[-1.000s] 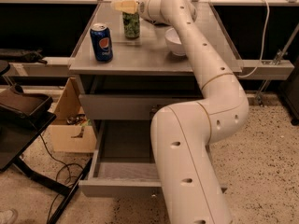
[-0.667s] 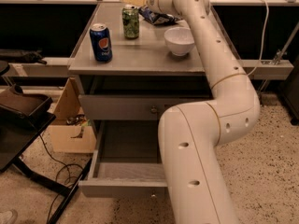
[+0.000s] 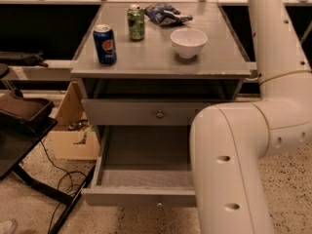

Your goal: Pick green can from middle drawer and place on counter

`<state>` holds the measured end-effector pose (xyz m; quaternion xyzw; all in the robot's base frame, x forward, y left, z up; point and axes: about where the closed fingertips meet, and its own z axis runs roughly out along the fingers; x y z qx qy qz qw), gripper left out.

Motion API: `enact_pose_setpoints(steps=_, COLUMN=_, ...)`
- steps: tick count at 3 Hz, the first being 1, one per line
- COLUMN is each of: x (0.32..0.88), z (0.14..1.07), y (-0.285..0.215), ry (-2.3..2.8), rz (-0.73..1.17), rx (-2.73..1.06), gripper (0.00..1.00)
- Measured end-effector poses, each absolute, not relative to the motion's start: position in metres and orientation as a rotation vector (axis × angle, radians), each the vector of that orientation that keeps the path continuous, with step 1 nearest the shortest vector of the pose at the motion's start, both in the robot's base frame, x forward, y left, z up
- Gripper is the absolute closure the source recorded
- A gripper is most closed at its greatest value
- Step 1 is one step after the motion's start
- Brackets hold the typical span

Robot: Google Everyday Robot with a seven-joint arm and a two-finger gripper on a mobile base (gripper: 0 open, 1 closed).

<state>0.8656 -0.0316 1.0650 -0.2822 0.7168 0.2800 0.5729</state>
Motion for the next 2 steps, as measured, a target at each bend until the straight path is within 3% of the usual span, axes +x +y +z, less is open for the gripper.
enact_pose_setpoints(steps=2, x=0.776, z=1.092, y=-0.068, ry=1.781, rz=0.566, rx=-0.915, gripper=0.0)
